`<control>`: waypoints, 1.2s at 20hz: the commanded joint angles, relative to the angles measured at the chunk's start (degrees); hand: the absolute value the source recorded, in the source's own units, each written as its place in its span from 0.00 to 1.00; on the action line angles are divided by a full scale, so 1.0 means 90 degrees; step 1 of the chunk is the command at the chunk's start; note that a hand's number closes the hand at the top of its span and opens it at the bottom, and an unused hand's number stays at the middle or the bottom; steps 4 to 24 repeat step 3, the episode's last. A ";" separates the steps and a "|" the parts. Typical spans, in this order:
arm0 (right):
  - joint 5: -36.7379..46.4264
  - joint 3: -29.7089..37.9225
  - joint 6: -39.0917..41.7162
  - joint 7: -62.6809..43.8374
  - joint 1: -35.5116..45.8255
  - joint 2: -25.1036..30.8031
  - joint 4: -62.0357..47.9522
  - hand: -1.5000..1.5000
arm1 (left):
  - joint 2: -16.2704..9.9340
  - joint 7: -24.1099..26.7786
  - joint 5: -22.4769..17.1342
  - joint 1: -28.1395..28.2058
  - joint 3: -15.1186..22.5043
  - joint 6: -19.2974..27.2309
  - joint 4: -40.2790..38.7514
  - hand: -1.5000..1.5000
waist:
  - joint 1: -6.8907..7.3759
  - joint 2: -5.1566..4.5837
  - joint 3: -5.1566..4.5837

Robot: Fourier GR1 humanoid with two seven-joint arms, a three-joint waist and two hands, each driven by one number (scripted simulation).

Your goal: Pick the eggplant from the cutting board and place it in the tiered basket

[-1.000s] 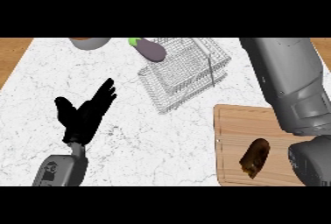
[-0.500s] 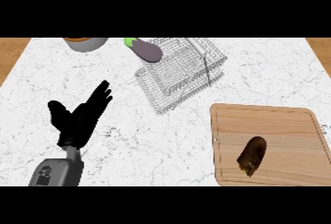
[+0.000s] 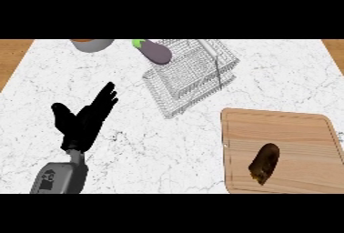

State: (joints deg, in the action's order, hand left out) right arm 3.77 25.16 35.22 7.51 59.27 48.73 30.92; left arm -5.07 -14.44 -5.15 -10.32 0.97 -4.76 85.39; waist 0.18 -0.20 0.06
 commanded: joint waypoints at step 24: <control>0.0026 0.0288 0.0739 0.0836 -0.0297 0.1151 -0.0864 0.00 | -0.0121 0.0155 -0.0116 -0.0027 -0.0141 -0.0203 -0.0155 0.50 | 0.0155 -0.0072 0.0007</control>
